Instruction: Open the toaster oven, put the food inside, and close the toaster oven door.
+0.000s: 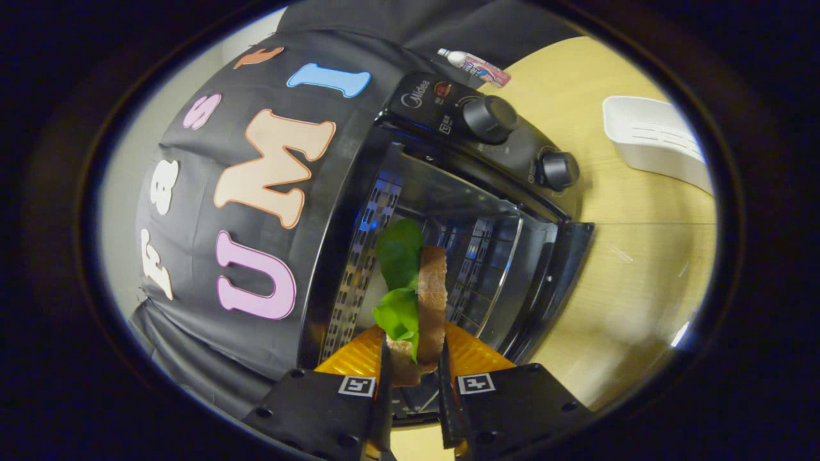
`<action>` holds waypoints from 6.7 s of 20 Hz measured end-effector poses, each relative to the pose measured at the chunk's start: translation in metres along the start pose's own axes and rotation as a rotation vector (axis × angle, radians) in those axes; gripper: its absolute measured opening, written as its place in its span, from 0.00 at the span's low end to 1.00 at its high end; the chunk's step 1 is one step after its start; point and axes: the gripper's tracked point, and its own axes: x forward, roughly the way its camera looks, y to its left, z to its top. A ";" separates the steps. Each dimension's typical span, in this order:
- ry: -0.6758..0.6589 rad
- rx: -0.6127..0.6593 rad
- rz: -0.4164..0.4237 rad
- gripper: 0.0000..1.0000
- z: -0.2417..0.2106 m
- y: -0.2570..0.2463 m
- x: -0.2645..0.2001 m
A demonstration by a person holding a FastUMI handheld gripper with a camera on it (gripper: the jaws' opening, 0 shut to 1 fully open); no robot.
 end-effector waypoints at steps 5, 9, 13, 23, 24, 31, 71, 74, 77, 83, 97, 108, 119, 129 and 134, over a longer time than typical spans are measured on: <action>0.001 -0.126 -0.048 0.47 0.004 -0.006 0.015; -0.016 -0.283 -0.080 0.67 0.015 -0.013 0.010; -0.042 -0.503 -0.149 0.87 0.027 -0.018 -0.001; -0.094 -0.743 -0.264 1.00 0.034 -0.024 -0.024; -0.094 -0.758 -0.285 1.00 0.035 -0.025 -0.024; -0.113 -1.059 -0.413 1.00 0.047 -0.017 -0.016; 0.478 -1.230 -0.470 0.96 -0.070 -0.127 -0.195; 0.488 -1.290 -0.474 0.95 -0.068 -0.130 -0.187; 0.495 -1.327 -0.472 0.95 -0.069 -0.133 -0.185; 0.469 -1.325 -0.456 0.95 -0.067 -0.122 -0.185; 0.222 -1.395 -0.368 0.95 -0.036 -0.012 -0.171; 0.088 -1.434 -0.315 0.97 -0.023 0.043 -0.136; 0.014 -1.442 -0.216 0.97 -0.018 0.081 -0.087; -0.009 -1.448 -0.206 0.97 -0.018 0.082 -0.083; 0.069 -1.286 -0.128 0.96 -0.026 0.099 -0.086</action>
